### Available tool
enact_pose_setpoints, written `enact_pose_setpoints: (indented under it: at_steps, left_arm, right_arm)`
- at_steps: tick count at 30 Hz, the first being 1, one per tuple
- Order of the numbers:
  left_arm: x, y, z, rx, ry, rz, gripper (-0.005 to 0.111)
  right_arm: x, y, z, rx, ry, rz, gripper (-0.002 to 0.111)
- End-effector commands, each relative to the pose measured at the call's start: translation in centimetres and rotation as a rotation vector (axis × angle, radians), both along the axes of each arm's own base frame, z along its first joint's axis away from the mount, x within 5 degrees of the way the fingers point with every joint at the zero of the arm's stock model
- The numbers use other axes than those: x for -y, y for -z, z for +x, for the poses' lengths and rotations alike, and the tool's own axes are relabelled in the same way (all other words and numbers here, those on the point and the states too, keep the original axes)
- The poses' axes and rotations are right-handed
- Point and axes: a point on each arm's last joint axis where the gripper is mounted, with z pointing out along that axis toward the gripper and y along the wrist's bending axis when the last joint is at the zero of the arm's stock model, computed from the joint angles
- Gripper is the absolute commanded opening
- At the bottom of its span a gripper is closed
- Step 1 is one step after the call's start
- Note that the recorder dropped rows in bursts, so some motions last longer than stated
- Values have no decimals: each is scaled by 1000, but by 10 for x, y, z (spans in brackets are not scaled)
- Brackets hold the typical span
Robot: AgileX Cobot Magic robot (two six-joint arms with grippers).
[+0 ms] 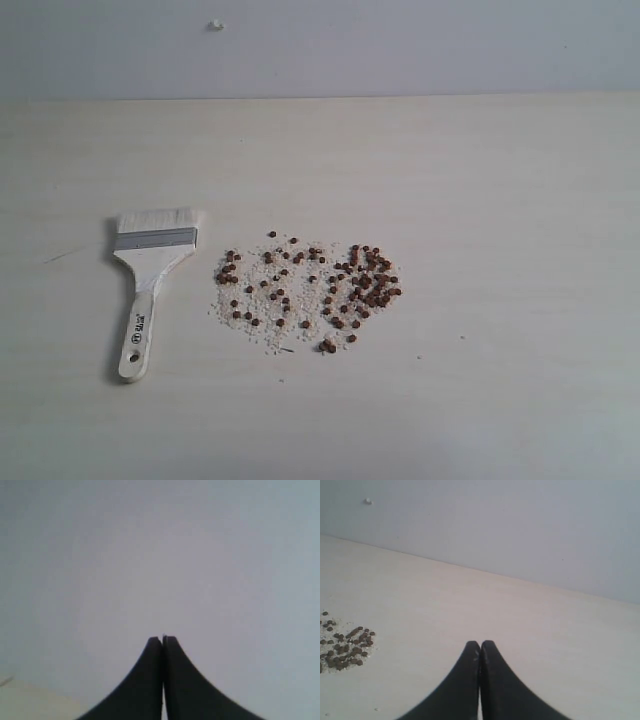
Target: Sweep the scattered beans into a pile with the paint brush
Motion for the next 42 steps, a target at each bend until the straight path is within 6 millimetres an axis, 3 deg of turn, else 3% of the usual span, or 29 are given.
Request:
enact_pose_setpoints:
  at_steps: [1, 4, 7, 8, 13, 15, 18, 21, 23, 28, 36, 42]
  left_arm:
    - [29, -9, 54, -360, 266, 184, 0]
    - [44, -7, 100, -616, 440, 263, 0]
    - [51, 10, 144, -857, 515, 240, 0]
    - [51, 30, 169, -1041, 518, 258, 0]
    - [54, 86, 204, -1409, 352, 408, 0]
    - [61, 102, 209, -1476, 304, 450, 0]
    - [108, 126, 204, -1528, 399, 558, 0]
    - [142, 135, 196, -1509, 436, 585, 0]
    - [154, 138, 195, -1491, 429, 557, 0]
    - [162, 156, 195, -1548, 450, 577, 4]
    - [167, 178, 197, -1627, 449, 545, 57]
    - [170, 191, 196, -1687, 444, 487, 59]
  right_arm:
    - [0, 0, 0, 13, 0, 1, 0]
    - [0, 0, 0, 13, 0, 1, 0]
    - [0, 0, 0, 13, 0, 1, 0]
    - [0, 0, 0, 13, 0, 1, 0]
    - [0, 0, 0, 13, 0, 1, 0]
    - [0, 0, 0, 13, 0, 1, 0]
    - [0, 0, 0, 13, 0, 1, 0]
    - [0, 0, 0, 13, 0, 1, 0]
    - [0, 0, 0, 13, 0, 1, 0]
    - [0, 0, 0, 13, 0, 1, 0]
    - [0, 0, 0, 13, 0, 1, 0]
    - [0, 0, 0, 13, 0, 1, 0]
